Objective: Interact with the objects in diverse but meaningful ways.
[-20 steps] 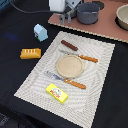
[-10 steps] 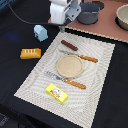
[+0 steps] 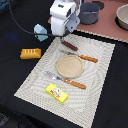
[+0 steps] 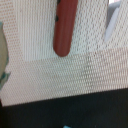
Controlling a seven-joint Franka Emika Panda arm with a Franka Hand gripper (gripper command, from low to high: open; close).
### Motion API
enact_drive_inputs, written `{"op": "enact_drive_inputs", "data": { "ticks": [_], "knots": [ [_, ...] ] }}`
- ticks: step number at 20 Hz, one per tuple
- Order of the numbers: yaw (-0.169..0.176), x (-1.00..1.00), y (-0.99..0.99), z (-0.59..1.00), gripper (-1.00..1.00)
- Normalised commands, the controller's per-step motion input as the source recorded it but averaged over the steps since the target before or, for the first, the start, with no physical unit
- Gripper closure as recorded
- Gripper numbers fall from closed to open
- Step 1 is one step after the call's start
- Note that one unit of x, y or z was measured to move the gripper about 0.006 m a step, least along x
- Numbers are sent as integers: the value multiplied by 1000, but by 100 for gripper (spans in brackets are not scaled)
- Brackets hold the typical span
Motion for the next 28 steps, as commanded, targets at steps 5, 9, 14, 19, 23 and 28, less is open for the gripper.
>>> {"op": "enact_drive_inputs", "data": {
  "ticks": [5, 9, 14, 19, 23, 28],
  "knots": [
    [-96, 177, 167, -137, -100],
    [-134, 144, 216, -93, -100],
    [-71, 237, 142, -124, -100],
    [-16, 318, 77, -181, -100],
    [-17, 306, 68, -156, -100],
    [-25, 211, 132, -171, -100]
  ]
}}
